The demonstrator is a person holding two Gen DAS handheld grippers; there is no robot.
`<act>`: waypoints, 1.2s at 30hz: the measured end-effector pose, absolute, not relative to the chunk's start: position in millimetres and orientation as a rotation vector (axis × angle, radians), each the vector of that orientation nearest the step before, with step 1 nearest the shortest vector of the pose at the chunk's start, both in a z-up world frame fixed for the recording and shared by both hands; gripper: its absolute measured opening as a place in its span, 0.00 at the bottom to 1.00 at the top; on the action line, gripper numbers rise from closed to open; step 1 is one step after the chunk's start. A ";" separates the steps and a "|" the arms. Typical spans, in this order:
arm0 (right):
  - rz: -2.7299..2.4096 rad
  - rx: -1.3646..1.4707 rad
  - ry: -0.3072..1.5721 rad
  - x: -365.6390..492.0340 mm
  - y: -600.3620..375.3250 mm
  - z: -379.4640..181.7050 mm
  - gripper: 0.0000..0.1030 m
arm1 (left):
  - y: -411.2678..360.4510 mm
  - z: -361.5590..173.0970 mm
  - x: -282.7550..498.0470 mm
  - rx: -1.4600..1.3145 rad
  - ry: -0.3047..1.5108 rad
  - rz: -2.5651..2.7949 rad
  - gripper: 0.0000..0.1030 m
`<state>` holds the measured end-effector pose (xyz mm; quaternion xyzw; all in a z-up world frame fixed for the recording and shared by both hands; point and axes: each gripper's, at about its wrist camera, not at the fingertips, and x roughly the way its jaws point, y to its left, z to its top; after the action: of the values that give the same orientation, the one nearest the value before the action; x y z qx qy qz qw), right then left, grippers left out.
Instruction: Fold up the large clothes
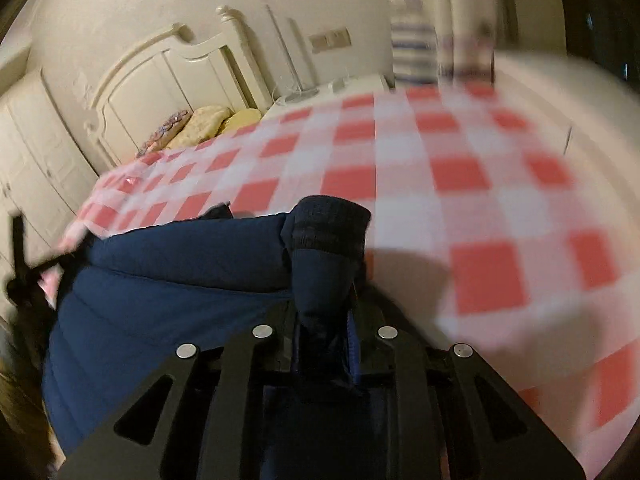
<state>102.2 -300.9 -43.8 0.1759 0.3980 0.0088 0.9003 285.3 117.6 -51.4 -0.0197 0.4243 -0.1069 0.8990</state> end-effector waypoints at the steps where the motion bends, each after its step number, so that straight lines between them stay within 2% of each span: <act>1: 0.021 0.370 0.815 100.8 -301.5 -42.7 0.19 | 120.7 -49.4 284.0 -0.054 0.866 -0.228 0.16; 9: 0.035 0.319 0.696 88.0 -300.4 19.4 0.19 | 112.8 2.3 272.4 -0.006 0.765 -0.243 0.16; 11: 0.012 0.308 0.735 99.8 -300.4 8.7 0.19 | 108.4 -10.0 283.2 0.019 0.807 -0.208 0.19; 14: 0.004 0.333 0.885 124.5 -301.0 -43.4 0.21 | 107.1 -54.0 299.5 0.045 0.914 -0.158 0.23; 15: 0.011 0.361 0.878 125.6 -302.7 -52.8 0.22 | 108.4 -62.2 300.2 0.040 0.929 -0.153 0.23; 24: -0.027 0.349 0.867 121.3 -301.5 -52.7 0.24 | 99.6 -58.9 293.5 0.133 0.869 -0.111 0.28; 25: -0.028 0.372 0.873 120.8 -305.6 -52.5 0.25 | 100.3 -57.3 293.2 0.126 0.866 -0.117 0.36; 26: -0.020 0.390 0.877 119.2 -307.9 -52.8 0.25 | 104.5 -52.9 291.7 0.101 0.861 -0.140 0.52; 27: -0.012 0.401 0.887 116.3 -310.7 -49.3 0.26 | 109.8 -47.3 290.0 0.067 0.850 -0.168 0.61; 28: -0.011 0.399 0.891 111.3 -313.6 -44.4 0.26 | 119.4 -36.5 284.1 0.014 0.819 -0.198 0.76; 30: -0.028 0.380 0.874 101.3 -316.6 -29.1 0.26 | 131.4 -16.7 272.3 -0.029 0.757 -0.205 0.82; 36: -0.044 0.262 0.608 61.1 -302.2 69.2 0.29 | 128.0 61.9 213.0 0.025 0.529 -0.235 0.98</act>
<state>61.1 -302.2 69.2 0.1286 0.2985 -0.0214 0.9455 213.0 128.0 61.9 0.0122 0.2608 -0.1158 0.9584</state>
